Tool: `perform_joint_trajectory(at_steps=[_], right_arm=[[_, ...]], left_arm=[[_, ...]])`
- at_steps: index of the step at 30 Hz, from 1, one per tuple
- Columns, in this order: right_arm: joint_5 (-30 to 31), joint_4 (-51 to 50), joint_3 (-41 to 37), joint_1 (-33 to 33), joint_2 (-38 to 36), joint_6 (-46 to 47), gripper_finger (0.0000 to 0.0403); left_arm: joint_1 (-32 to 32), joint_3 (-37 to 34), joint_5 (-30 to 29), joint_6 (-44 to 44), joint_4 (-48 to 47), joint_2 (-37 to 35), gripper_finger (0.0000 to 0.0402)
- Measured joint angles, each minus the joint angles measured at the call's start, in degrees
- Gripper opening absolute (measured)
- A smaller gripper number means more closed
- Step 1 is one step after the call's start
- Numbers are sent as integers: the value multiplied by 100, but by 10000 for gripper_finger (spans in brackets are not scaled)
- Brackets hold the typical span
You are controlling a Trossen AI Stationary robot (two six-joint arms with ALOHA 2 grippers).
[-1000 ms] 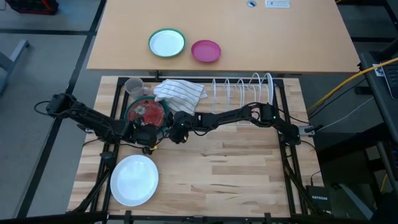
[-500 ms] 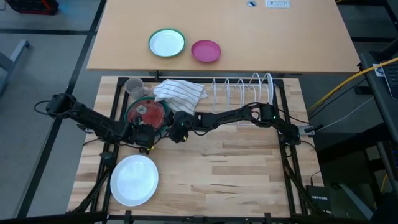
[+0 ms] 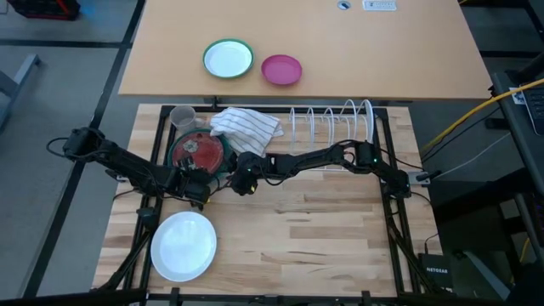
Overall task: Sort dishes
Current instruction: Put the red plate in the dish rack
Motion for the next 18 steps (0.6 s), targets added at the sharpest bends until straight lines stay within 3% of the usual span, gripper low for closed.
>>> perform_joint_trajectory(at_steps=[18], right_arm=[[-56, -8, -4, 0, 0, -2, 179]], left_arm=[[2, 607, 7, 94, 123, 0, 2]])
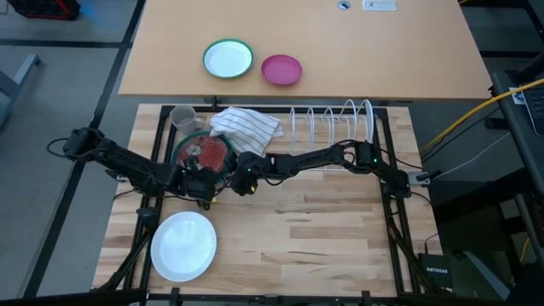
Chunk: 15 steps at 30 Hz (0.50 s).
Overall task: Sort dishes
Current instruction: Put the red plate in the dish rack
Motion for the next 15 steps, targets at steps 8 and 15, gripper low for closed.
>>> perform_joint_trajectory(at_steps=[8, 15], right_arm=[[-33, -33, 0, -2, 0, 0, 179], [28, -1, 0, -1, 150, 80, 179]], left_arm=[[-2, 360, 15, 0, 9, 0, 2], [-2, 602, 15, 4, 8, 0, 2]])
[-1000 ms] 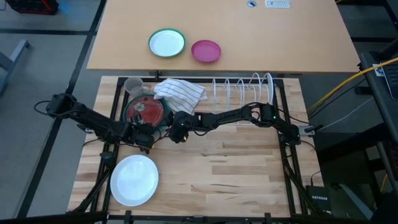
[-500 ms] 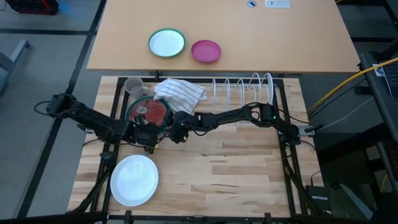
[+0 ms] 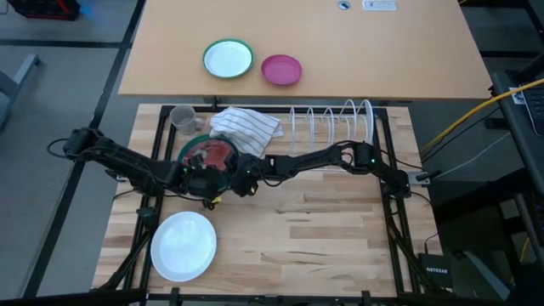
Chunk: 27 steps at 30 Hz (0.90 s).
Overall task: Sort dishes
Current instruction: Put the red plate in the dish rack
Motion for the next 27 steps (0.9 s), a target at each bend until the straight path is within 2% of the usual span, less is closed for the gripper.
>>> perform_joint_trajectory(at_steps=[10, 15, 19, 25, 27], right_arm=[[856, 203, -4, -6, 156, 224, 179], [784, 157, -2, -62, 156, 367, 170], [757, 170, -2, -90, 156, 528, 127], [723, 140, -4, -76, 159, 485, 28], [726, 140, -4, -58, 162, 469, 22]], left_arm=[[-4, 28, 57, -11, 65, -2, 2], [-4, 30, 68, -9, 237, -2, 1], [-4, 30, 69, 32, 348, -2, 1], [-4, 30, 70, 59, 308, -7, 0], [-4, 30, 68, 66, 287, -7, 4]])
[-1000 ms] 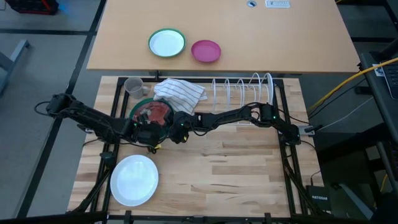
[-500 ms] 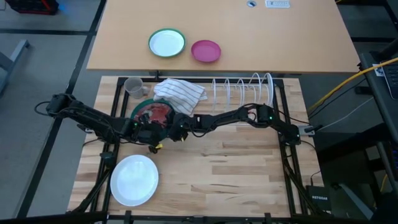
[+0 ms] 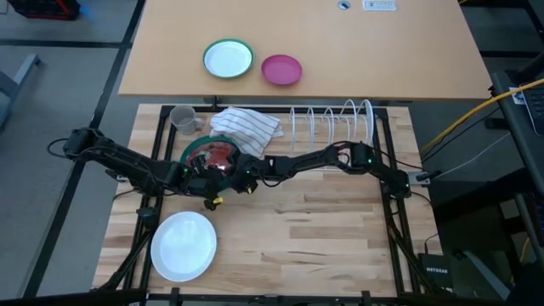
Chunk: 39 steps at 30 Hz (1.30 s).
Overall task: Sort dishes
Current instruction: Put the red plate in the dish rack
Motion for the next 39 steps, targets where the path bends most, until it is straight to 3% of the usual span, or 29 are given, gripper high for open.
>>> perform_joint_trajectory(at_steps=[5, 14, 19, 26, 34, 39], right_arm=[[15, 9, 0, 65, 0, 42, 37], [65, 3, 0, 217, 0, 35, 22], [145, -42, 0, 270, -25, 42, 26], [46, -141, 0, 290, -187, 73, 24], [-43, -255, -7, 346, -212, 184, 25], [94, -359, -7, 376, -212, 179, 28]], left_arm=[[3, 0, 4, 108, -4, 0, 31], [0, 2, 41, 382, -145, 0, 125], [2, -11, 159, 383, -455, 0, 156], [7, -20, 292, 918, -635, 150, 161], [0, -13, 38, 1343, -697, 648, 161], [-5, -8, -286, 1421, -675, 915, 132]])
